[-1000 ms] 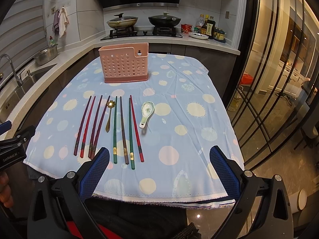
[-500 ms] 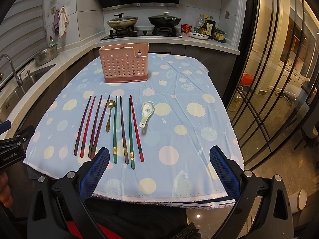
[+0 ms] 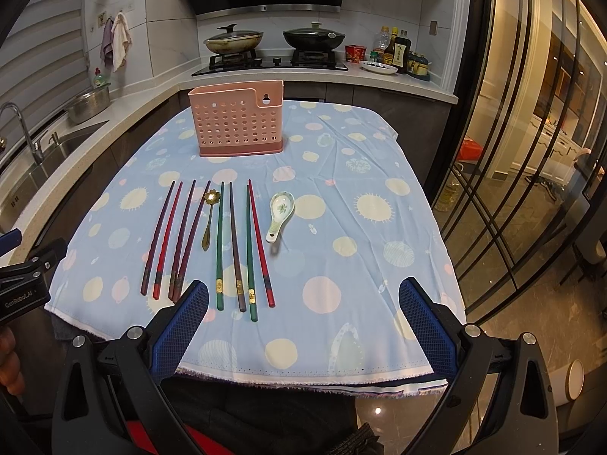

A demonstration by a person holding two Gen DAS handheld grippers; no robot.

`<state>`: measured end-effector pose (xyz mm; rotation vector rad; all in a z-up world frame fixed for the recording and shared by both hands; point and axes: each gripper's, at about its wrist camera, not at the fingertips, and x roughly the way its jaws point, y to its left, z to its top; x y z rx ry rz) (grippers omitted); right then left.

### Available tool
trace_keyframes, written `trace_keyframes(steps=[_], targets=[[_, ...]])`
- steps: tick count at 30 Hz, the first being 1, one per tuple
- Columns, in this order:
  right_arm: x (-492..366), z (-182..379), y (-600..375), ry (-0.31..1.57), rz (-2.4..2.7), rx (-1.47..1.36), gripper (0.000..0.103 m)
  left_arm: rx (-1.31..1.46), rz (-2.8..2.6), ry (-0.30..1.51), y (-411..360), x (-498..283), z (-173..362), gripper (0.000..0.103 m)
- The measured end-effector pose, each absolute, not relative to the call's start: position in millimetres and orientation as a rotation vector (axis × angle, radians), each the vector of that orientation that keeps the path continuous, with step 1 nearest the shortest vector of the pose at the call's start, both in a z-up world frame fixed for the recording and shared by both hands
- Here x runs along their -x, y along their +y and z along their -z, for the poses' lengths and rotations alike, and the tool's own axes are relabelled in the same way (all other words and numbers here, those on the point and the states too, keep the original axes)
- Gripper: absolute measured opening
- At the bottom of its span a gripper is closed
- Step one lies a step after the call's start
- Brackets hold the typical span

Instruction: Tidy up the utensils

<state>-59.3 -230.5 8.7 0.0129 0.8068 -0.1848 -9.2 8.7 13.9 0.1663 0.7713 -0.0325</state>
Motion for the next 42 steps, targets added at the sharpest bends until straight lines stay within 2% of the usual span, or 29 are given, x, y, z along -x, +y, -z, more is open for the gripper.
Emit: trace_keyframes(steps=[17, 33, 42], targets=[[56, -1, -240, 0.829, 0.194, -0.044, 0.096, -0.167, 0.034, 0.788, 10, 4, -7, 0.096], [-13, 33, -270, 0.853, 0.183, -0.145, 0.095, -0.131, 0.029, 0.932, 6, -73, 42, 0.096], [-89, 53, -283, 0.884, 0.139, -0.214, 0.070, -0.129, 0.027, 0.993, -5, -128, 65, 0.096]])
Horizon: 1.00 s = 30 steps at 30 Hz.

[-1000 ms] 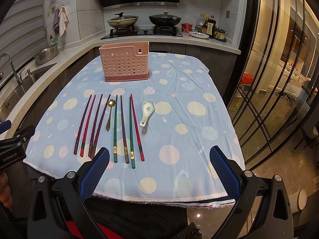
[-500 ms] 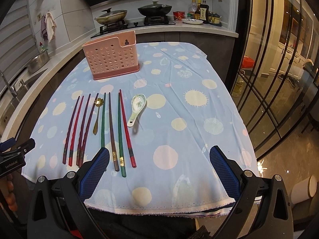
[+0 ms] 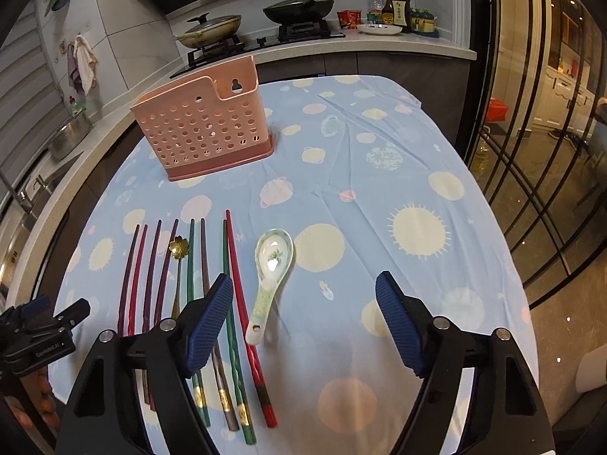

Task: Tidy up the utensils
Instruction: 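Grasp a dark red chopstick with the left tool while the right tool grasps the white ceramic spoon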

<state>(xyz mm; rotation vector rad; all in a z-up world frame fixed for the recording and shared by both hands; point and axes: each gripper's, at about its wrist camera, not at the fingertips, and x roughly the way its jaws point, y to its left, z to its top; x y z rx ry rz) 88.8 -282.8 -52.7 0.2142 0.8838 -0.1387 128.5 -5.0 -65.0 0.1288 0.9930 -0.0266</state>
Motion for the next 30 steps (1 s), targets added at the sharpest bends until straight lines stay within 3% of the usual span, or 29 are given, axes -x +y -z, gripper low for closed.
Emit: trace_keyframes(steps=[13, 21, 30], targets=[[-148, 97, -285, 0.986, 0.111, -0.281, 0.029, -0.115, 0.044, 1.073, -6, -167, 99, 0.096], [-145, 118, -282, 1.047, 0.084, -0.322, 0.021, -0.110, 0.108, 1.143, -4, -158, 116, 0.081], [-129, 120, -282, 1.057, 0.078, -0.341, 0.016, -0.102, 0.156, 1.161, -1, -140, 117, 0.074]])
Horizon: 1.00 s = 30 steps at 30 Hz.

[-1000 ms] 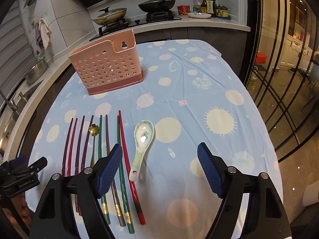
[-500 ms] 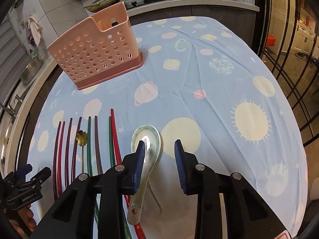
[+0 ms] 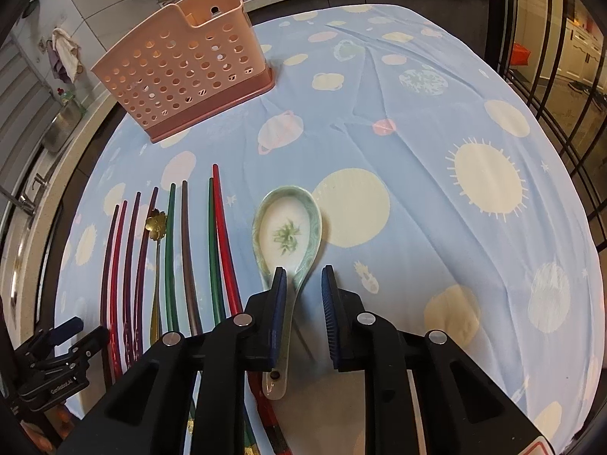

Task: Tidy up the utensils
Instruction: 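Grasp a dark red chopstick with the left tool while the right tool grasps the white ceramic spoon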

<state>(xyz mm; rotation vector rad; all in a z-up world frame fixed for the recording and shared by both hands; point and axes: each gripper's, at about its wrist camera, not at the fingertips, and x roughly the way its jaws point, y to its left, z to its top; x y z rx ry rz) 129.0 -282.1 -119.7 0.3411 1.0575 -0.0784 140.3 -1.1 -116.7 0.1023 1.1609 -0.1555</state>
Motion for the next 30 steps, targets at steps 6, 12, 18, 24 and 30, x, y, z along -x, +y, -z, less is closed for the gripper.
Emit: trace_keyframes(steps=[6, 12, 18, 24, 30], targets=[[-118, 117, -278, 1.063, 0.060, -0.350, 0.016, -0.102, 0.183, 1.168, -4, -127, 115, 0.072], [-109, 119, -270, 1.070, 0.025, -0.352, 0.016, -0.108, 0.189, 1.161, -5, -119, 116, 0.071], [-101, 123, -260, 1.072, 0.009, -0.327, 0.015, -0.115, 0.196, 1.148, -6, -108, 117, 0.071], [-92, 124, -261, 1.062, 0.011, -0.329, 0.009, -0.101, 0.194, 1.136, -5, -100, 117, 0.070], [-82, 122, -258, 1.056, 0.016, -0.310, 0.008, -0.107, 0.200, 1.114, -4, -89, 115, 0.055]])
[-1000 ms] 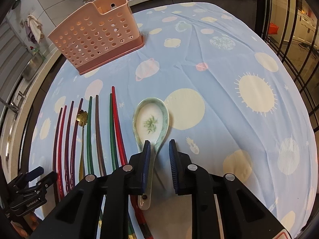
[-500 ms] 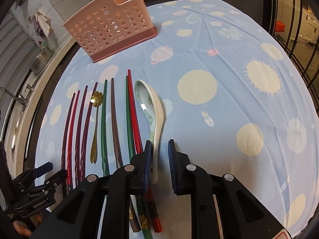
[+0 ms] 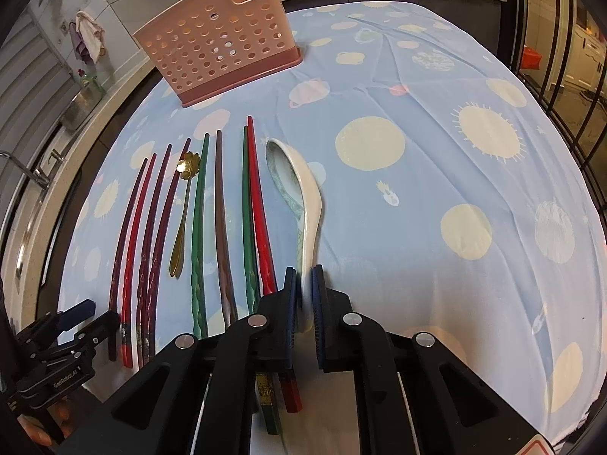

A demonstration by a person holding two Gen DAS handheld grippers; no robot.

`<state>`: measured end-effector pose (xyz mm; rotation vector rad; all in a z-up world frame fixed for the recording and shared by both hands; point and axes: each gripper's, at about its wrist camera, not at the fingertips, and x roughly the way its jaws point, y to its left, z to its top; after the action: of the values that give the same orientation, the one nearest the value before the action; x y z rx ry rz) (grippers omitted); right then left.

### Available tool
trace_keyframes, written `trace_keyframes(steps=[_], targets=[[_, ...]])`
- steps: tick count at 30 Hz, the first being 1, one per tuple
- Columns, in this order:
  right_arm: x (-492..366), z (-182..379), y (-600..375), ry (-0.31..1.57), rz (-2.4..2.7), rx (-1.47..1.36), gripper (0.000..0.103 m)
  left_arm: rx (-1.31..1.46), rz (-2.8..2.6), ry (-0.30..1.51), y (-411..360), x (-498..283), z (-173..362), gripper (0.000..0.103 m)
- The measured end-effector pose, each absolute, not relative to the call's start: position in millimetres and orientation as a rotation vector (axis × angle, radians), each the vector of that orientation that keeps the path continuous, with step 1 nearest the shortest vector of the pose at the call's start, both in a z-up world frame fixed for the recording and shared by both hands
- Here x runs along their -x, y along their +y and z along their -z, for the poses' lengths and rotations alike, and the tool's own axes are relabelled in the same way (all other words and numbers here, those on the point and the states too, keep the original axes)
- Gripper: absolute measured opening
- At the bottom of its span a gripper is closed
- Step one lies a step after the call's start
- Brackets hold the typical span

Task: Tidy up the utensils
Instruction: 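Grasp a dark red chopstick with the left tool while the right tool grasps the white ceramic spoon, then lift and carry the chopstick and spoon over the pink utensil holder with both tools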

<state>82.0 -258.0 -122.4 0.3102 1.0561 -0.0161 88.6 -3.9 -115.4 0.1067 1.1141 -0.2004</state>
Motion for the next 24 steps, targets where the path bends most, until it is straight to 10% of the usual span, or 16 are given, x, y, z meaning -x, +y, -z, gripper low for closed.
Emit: trace_keyframes(steps=[11, 24], targets=[[-57, 111, -259, 1.020, 0.025, -0.316, 0.007, -0.070, 0.276, 1.128, 2, -68, 111, 0.007], [-57, 56, -276, 0.886, 0.018, -0.324, 0.007, -0.011, 0.298, 1.003, 13, -79, 51, 0.007]])
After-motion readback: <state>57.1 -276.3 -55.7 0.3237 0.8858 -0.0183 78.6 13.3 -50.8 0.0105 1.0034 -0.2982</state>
